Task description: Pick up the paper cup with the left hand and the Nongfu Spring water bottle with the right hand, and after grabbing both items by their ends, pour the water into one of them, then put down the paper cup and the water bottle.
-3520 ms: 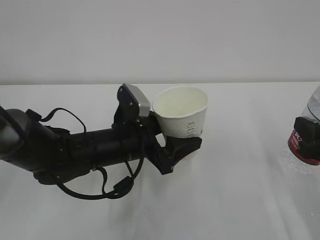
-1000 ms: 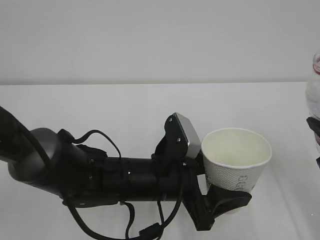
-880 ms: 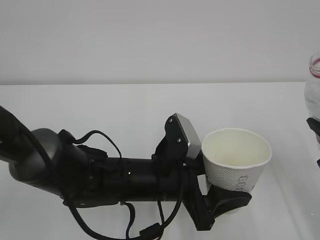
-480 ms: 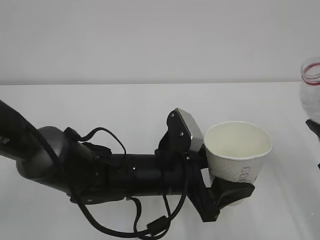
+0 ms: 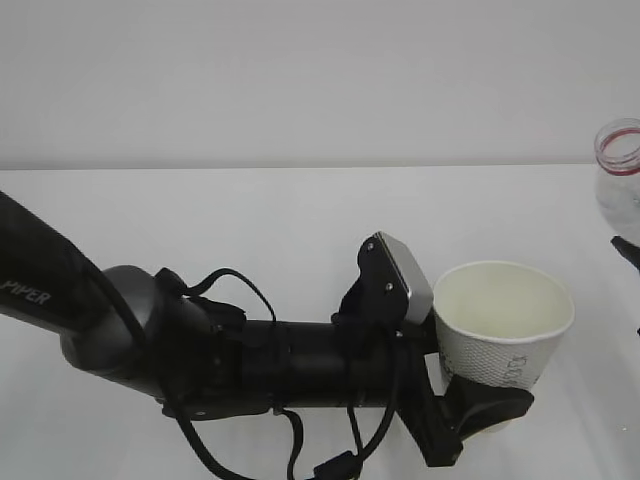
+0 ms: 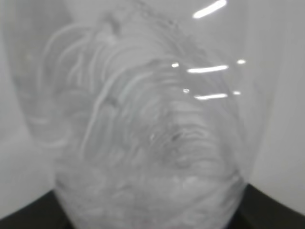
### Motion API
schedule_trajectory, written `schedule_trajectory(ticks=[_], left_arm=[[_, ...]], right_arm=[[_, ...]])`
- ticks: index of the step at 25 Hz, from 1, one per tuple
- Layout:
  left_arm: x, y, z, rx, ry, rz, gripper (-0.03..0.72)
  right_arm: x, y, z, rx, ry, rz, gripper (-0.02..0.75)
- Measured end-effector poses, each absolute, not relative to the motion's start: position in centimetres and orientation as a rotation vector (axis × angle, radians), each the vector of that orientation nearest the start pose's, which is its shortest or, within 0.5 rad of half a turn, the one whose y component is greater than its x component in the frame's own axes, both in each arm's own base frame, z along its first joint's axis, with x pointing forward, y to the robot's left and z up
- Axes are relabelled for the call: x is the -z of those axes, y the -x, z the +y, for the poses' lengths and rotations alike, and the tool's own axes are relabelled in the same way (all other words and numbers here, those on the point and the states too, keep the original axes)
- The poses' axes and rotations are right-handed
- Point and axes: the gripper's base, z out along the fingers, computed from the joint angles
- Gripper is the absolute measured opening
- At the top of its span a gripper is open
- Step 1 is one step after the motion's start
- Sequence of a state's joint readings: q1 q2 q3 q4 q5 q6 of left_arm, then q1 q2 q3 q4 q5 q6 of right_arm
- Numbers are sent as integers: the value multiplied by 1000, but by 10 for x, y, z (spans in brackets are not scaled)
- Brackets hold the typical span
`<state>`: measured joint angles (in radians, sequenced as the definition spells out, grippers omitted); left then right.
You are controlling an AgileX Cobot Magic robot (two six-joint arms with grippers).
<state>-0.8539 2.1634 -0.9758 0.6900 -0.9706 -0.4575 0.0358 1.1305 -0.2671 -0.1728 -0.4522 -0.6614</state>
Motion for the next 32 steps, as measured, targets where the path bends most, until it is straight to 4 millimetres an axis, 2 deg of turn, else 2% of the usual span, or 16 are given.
schedule_trajectory(ticks=[6, 18, 32], left_arm=[[-108, -228, -338, 1110, -1141, 1531, 545], [-109, -228, -338, 1110, -1140, 1530, 545], [-109, -228, -338, 1110, -1140, 1530, 533]], right_arm=[[-205, -194, 14, 489, 886, 1715, 413], [-206, -195, 14, 588, 1013, 1648, 413], [-207, -195, 14, 601, 1022, 1631, 413]])
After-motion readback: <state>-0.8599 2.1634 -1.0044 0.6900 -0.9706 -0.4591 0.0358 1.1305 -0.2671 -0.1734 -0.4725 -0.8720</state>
